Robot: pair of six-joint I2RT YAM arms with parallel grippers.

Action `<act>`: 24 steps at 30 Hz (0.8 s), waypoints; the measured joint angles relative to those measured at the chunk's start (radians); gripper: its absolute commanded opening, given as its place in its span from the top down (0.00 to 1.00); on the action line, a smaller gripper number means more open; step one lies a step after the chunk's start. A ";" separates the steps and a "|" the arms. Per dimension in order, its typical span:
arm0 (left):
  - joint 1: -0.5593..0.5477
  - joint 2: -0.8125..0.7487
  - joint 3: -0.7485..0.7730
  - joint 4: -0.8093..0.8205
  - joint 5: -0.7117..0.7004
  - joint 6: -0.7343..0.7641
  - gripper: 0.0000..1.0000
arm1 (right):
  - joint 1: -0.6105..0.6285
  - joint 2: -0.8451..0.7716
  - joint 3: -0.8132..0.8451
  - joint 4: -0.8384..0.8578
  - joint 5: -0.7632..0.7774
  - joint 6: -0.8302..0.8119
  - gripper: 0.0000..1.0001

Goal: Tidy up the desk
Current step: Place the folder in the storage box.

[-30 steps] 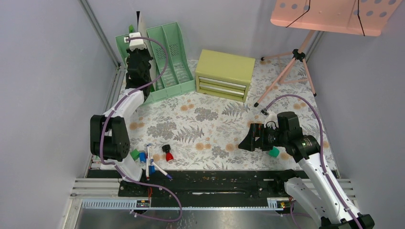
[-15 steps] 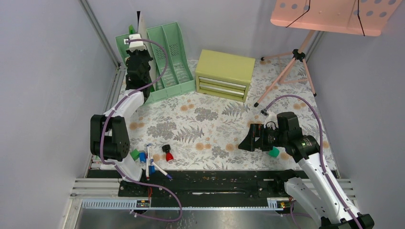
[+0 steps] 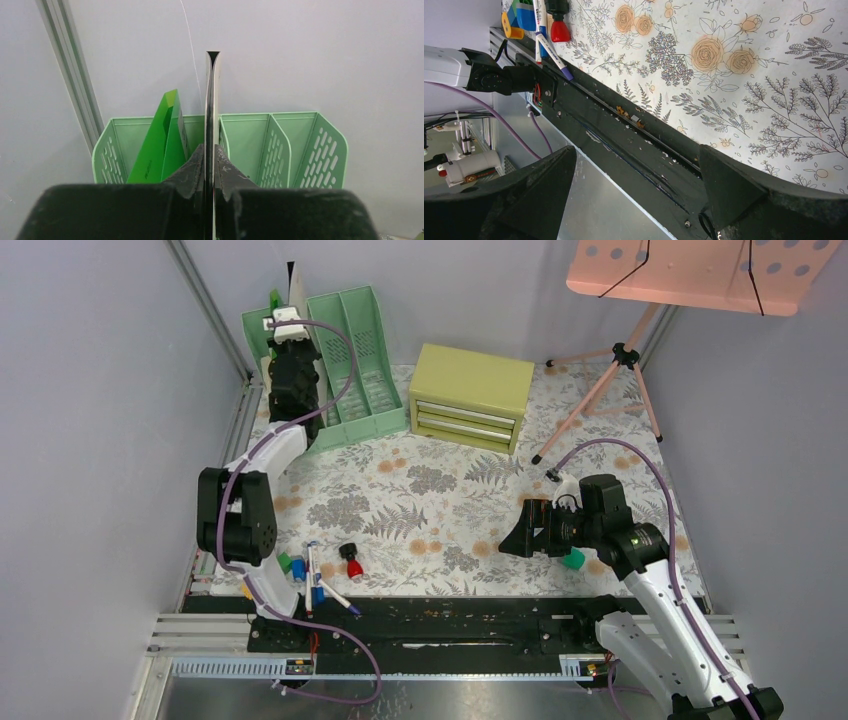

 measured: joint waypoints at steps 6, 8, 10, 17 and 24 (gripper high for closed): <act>0.000 0.031 0.001 0.058 -0.022 0.018 1.00 | 0.000 0.000 0.000 0.000 0.000 0.000 0.00; 0.000 0.039 0.001 0.074 -0.026 0.026 1.00 | 0.000 0.000 0.000 0.000 0.000 0.000 0.01; -0.001 0.045 -0.006 0.090 -0.029 0.033 1.00 | 0.000 0.000 0.000 0.000 0.000 0.000 0.00; -0.001 0.047 -0.051 0.169 -0.056 0.052 0.97 | 0.000 -0.002 0.000 0.000 -0.001 0.000 0.01; 0.002 0.046 -0.064 0.154 -0.119 0.057 0.39 | 0.000 -0.002 -0.001 0.000 -0.001 0.000 0.01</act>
